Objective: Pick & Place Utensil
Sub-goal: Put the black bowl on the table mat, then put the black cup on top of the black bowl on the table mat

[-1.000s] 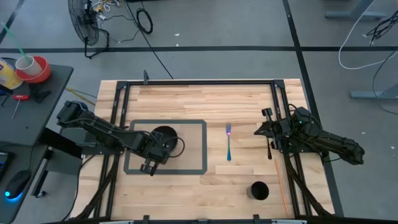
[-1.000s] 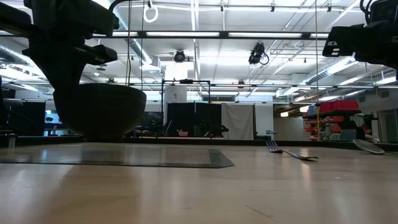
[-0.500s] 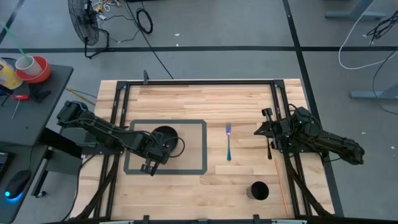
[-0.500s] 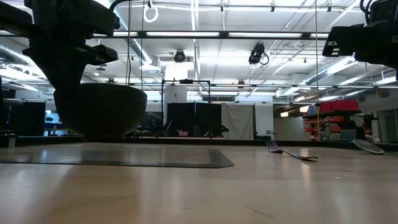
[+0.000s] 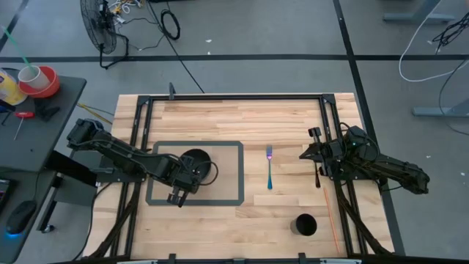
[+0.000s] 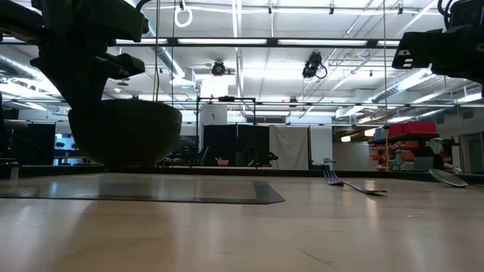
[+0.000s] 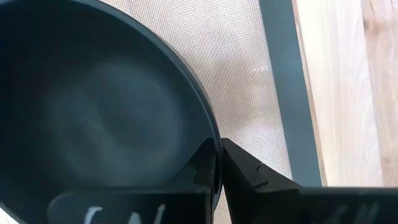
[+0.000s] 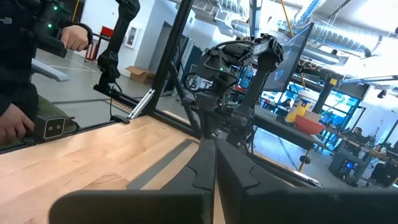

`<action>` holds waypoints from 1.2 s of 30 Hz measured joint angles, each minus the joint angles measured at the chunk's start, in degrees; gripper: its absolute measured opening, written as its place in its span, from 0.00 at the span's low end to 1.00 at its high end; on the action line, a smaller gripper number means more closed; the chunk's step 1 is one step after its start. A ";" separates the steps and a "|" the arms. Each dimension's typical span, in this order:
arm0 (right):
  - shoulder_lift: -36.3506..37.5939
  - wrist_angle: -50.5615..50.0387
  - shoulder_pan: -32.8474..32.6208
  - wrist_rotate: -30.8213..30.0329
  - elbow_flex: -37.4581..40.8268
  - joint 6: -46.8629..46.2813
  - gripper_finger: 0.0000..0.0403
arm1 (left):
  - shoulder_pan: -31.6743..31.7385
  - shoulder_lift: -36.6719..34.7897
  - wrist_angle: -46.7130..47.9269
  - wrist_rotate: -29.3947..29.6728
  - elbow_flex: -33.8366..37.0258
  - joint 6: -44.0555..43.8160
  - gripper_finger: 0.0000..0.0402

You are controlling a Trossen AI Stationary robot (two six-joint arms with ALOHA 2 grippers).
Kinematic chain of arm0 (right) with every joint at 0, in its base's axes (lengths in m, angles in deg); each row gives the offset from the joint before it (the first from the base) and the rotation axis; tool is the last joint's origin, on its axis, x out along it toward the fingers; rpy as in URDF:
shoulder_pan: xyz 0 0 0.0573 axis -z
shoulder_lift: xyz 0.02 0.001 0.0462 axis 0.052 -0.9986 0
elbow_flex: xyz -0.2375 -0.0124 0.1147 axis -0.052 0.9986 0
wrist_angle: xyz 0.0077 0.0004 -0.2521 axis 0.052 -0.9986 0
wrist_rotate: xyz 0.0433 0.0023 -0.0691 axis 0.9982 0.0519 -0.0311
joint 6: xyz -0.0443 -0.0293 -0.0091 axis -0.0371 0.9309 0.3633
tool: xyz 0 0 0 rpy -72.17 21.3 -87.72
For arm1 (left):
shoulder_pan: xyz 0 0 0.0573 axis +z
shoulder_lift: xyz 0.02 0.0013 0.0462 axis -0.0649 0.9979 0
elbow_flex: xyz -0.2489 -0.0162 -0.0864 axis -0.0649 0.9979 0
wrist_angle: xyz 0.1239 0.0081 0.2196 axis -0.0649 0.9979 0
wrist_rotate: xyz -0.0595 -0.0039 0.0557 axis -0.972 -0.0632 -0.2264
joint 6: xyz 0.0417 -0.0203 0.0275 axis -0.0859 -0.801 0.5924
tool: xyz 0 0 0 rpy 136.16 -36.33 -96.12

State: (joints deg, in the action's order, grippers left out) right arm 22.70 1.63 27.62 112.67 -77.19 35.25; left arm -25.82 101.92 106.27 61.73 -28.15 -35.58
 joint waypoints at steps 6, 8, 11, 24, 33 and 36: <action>0.00 0.00 0.02 0.00 0.00 0.00 0.04 | -0.52 3.30 0.12 -0.53 -0.01 0.23 0.03; 0.00 0.00 0.00 0.00 0.00 0.00 0.04 | -1.06 4.19 0.28 -0.21 0.01 0.33 0.03; 0.00 0.00 0.01 0.00 0.00 0.00 0.04 | -1.66 4.51 0.26 0.03 0.01 0.36 0.05; 0.00 -0.02 0.02 0.00 0.00 0.00 0.04 | -1.91 4.49 1.36 0.04 -0.01 -0.68 0.13; 0.00 -0.02 0.01 0.00 0.00 0.00 0.04 | -2.52 2.28 1.65 0.02 -0.05 -1.39 0.36; 0.00 -0.02 0.01 0.00 0.00 0.00 0.04 | -2.59 -0.10 2.34 0.08 -0.05 -1.48 0.43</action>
State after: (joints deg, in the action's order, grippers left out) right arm 22.70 1.61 27.63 112.67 -77.19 35.25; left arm -28.41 101.82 108.62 61.80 -28.20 -37.06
